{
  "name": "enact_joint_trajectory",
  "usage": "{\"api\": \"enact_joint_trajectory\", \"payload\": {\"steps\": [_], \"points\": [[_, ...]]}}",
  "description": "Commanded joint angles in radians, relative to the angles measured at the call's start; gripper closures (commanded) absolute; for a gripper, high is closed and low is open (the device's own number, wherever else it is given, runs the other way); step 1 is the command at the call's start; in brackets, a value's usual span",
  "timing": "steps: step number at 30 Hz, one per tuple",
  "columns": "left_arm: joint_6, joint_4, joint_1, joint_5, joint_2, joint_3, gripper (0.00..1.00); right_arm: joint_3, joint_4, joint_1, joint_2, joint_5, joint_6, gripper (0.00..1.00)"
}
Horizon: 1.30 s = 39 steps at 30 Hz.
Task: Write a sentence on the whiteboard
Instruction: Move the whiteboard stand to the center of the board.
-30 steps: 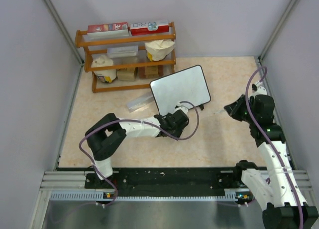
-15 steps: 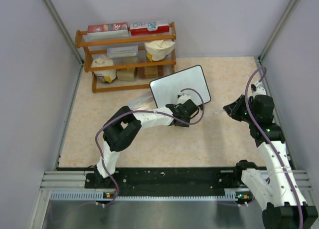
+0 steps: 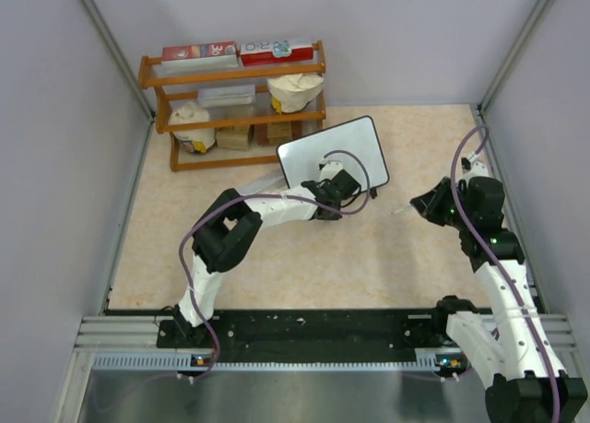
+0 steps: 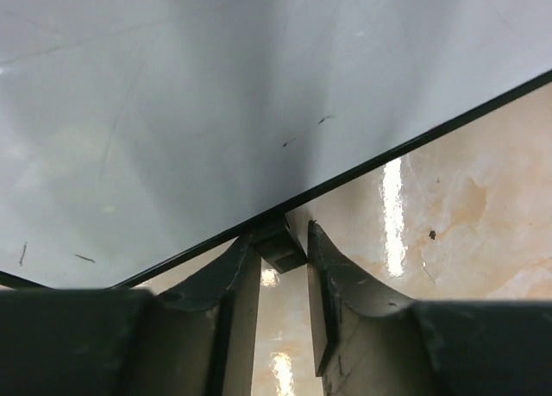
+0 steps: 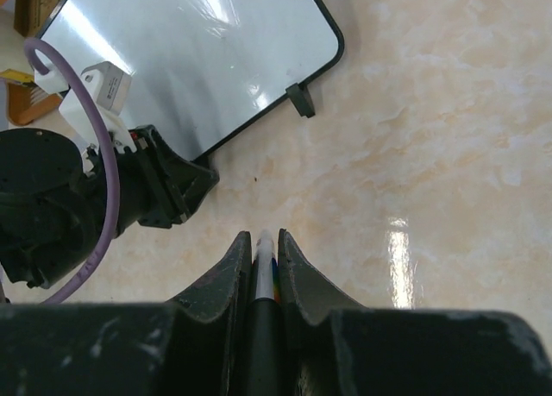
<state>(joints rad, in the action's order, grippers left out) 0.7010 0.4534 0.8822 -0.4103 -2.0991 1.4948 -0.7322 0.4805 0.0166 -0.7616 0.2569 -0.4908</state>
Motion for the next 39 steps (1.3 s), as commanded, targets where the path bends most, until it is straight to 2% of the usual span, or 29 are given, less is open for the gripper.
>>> {"api": "enact_joint_trajectory", "payload": {"steps": [1, 5, 7, 18, 25, 32, 39], "points": [[-0.014, 0.027, -0.019, 0.002, -0.070, -0.053, 0.74, 0.002, -0.052, -0.010, 0.005, 0.021, 0.000, 1.00], [-0.001, 0.001, -0.019, 0.004, -0.030, -0.125, 0.94, 0.010, -0.066, -0.010, 0.004, 0.034, -0.002, 1.00], [0.009, 0.002, -0.019, -0.004, -0.003, -0.159, 1.00, 0.011, -0.069, -0.010, 0.001, 0.038, -0.005, 1.00], [0.029, 0.048, 0.011, -0.044, 0.137, -0.304, 1.00, 0.008, -0.083, -0.010, -0.004, 0.065, -0.015, 1.00], [0.104, 0.080, 0.057, 0.008, 0.244, -0.421, 1.00, 0.007, -0.092, -0.012, -0.005, 0.084, -0.020, 1.00], [0.199, 0.151, 0.198, 0.033, 0.333, -0.521, 1.00, 0.008, -0.092, -0.010, 0.005, 0.110, -0.029, 1.00], [0.340, 0.232, 0.374, 0.031, 0.399, -0.530, 1.00, 0.030, -0.091, -0.010, 0.039, 0.140, -0.046, 1.00]]}}
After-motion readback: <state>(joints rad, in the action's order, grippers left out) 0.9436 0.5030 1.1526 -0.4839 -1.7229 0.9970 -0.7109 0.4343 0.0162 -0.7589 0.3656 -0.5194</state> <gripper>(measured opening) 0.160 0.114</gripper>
